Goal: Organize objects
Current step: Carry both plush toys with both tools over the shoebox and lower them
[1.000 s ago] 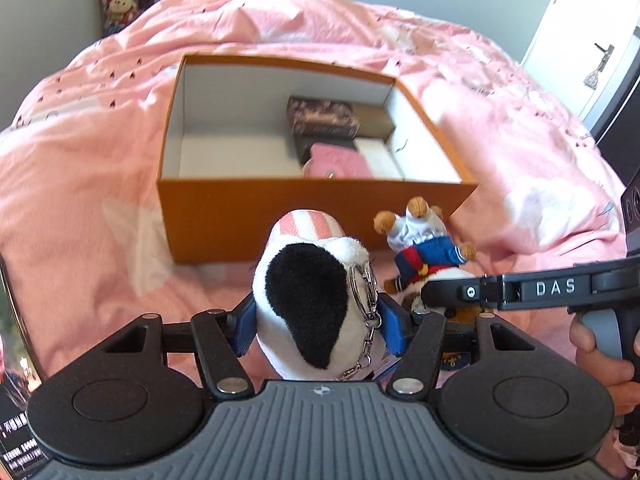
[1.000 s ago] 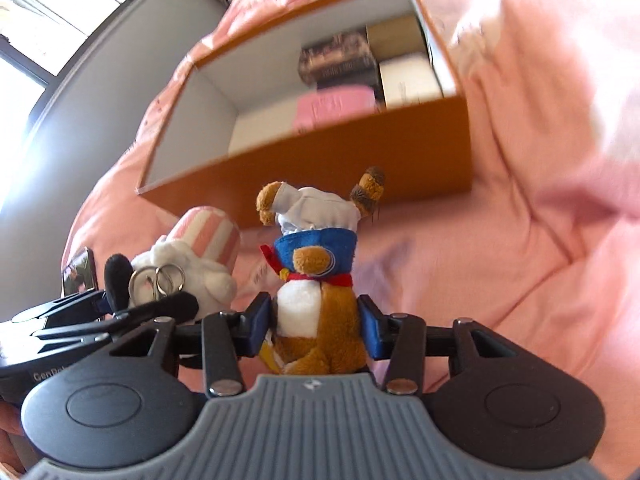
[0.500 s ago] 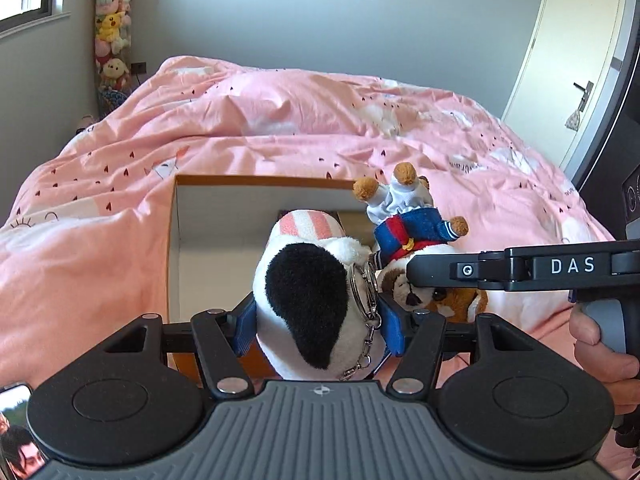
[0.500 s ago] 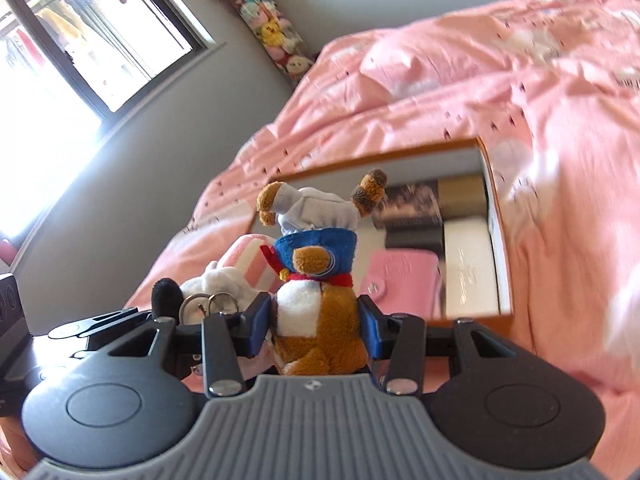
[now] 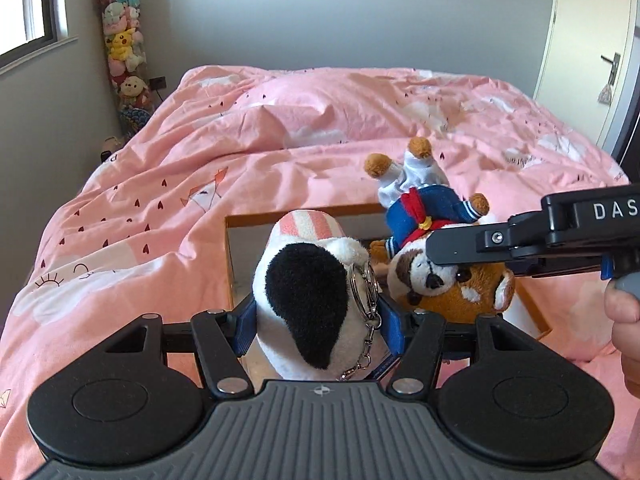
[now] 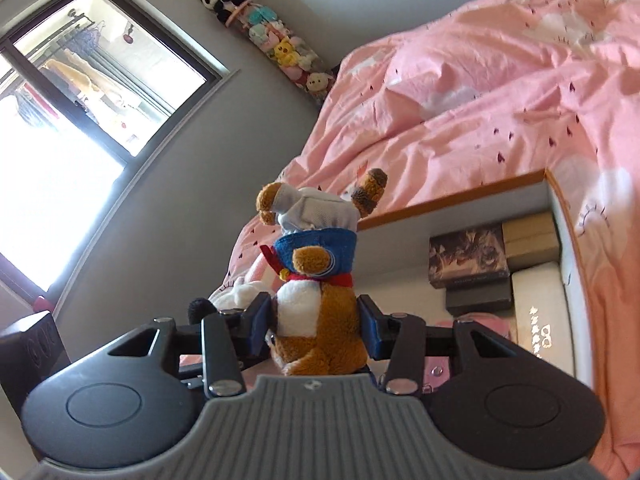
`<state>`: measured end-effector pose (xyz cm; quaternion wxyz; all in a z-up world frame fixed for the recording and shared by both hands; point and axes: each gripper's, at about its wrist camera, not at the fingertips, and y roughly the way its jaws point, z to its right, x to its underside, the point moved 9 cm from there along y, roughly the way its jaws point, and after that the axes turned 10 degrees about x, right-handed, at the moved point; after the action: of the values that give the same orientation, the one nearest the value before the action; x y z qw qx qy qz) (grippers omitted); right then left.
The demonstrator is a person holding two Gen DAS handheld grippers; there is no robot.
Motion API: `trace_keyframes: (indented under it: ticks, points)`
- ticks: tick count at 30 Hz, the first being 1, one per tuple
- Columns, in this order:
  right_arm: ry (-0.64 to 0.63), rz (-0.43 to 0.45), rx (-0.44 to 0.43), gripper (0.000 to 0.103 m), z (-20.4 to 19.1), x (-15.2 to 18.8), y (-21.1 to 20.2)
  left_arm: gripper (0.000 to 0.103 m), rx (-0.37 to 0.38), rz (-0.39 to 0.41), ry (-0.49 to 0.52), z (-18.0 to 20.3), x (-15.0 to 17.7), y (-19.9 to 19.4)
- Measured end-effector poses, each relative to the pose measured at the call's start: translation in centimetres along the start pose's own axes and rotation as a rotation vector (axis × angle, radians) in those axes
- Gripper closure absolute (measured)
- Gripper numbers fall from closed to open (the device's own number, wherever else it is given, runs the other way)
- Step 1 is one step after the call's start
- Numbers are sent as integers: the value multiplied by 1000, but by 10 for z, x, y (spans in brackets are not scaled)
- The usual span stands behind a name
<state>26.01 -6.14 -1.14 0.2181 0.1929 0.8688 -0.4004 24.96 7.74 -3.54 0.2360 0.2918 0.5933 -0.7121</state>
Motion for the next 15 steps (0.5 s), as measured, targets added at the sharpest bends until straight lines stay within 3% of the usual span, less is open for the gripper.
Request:
trace_keyframes:
  ticks: [7, 15]
  points:
    - [101, -189, 16, 55, 25, 29, 64, 33, -33, -133, 76, -10, 32, 29]
    - [105, -314, 84, 54, 39, 44, 100, 34, -83, -172, 212, -5, 48, 47]
